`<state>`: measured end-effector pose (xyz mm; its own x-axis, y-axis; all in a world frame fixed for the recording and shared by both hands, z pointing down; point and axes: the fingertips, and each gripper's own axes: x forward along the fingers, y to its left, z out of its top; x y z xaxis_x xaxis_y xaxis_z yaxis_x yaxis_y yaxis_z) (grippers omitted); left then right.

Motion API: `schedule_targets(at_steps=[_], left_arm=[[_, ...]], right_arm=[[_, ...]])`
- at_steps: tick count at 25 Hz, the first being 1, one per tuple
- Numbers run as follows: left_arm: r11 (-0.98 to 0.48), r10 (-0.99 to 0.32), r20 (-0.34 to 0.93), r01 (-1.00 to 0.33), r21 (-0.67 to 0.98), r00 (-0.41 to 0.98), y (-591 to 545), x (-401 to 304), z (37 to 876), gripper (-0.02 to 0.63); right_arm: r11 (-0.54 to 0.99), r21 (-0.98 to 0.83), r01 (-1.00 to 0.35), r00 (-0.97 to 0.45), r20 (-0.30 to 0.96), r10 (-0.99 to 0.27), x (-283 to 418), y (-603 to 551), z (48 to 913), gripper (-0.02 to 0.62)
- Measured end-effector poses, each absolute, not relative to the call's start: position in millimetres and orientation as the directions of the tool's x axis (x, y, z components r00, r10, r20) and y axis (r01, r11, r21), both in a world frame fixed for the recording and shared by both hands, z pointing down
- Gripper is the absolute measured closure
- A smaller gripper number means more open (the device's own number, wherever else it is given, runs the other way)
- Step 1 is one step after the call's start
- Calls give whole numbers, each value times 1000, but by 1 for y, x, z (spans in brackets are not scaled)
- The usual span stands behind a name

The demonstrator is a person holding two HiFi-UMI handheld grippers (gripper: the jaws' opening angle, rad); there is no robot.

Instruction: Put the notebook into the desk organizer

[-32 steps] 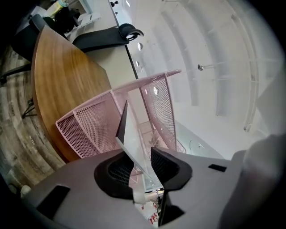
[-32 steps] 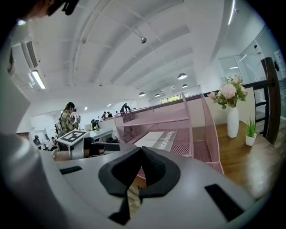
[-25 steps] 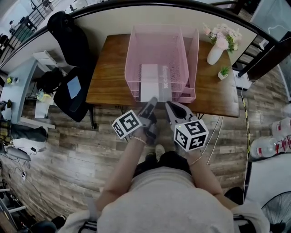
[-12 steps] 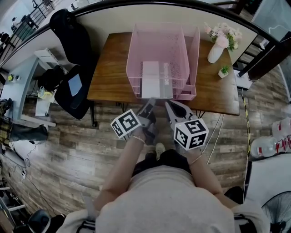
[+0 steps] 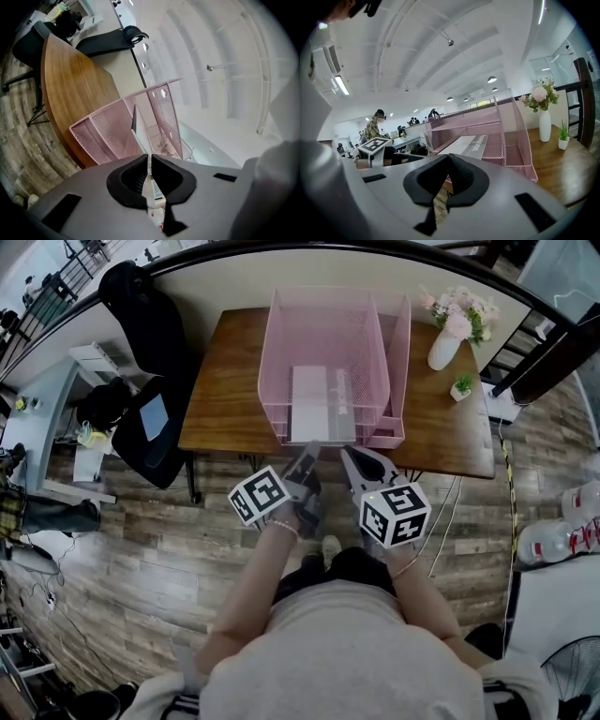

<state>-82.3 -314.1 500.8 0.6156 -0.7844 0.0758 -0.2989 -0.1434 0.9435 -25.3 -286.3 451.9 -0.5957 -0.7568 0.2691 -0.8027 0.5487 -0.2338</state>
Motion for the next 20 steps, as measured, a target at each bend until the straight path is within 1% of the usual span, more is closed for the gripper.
schedule_targets(at_steps=[3, 13, 14, 16, 18, 20], left_arm=[[-139, -779, 88, -307, 941, 621, -320, -82, 503, 603], [-127, -781, 108, -326, 937, 615, -344, -81, 506, 597], [-119, -783, 117, -332, 936, 611, -346, -82, 508, 566], [-105, -787, 129, -337, 936, 603, -348, -83, 511, 532], [-98, -789, 129, -331, 938, 600, -351, -82, 512, 516], [-98, -788, 128, -329, 939, 602, -354, -81, 512, 514]], right_arm=[[553, -236, -799, -600, 271, -753, -26, -291, 453, 584], [556, -242, -795, -606, 278, -745, -23, -310, 458, 584], [556, -244, -795, -606, 279, -744, -24, -311, 458, 584], [556, -246, -794, -607, 282, -743, -24, -313, 459, 584], [554, -248, -795, -606, 285, -743, -23, -316, 459, 584], [552, -249, -796, -605, 286, -743, -22, -319, 459, 584]])
